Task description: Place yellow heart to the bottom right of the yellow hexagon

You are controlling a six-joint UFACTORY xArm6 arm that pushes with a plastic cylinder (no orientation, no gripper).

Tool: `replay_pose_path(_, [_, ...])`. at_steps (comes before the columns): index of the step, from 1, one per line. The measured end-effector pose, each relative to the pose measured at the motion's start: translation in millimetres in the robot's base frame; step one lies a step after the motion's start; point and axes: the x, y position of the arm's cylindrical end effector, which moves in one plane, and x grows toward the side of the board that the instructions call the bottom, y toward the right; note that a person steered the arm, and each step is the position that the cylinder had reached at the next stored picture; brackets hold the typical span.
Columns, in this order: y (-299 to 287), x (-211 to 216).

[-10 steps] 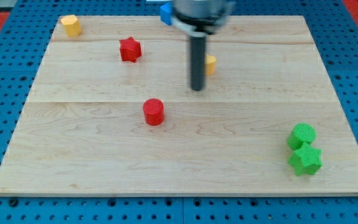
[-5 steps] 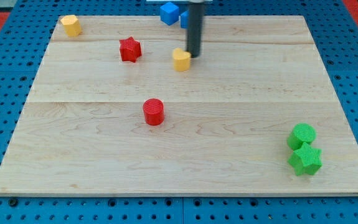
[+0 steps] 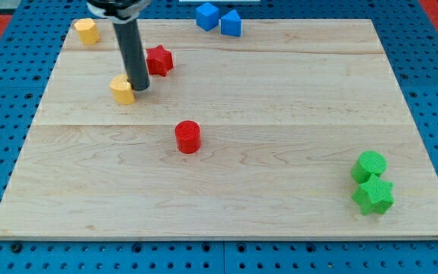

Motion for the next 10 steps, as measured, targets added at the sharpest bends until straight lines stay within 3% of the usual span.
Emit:
replay_pose_path(2, [-21,56])
replay_pose_path(4, [-57,-35])
replay_pose_path(6, [-53,-95])
replay_pose_path(8, [-52,-88])
replay_pose_path(10, [17,-84])
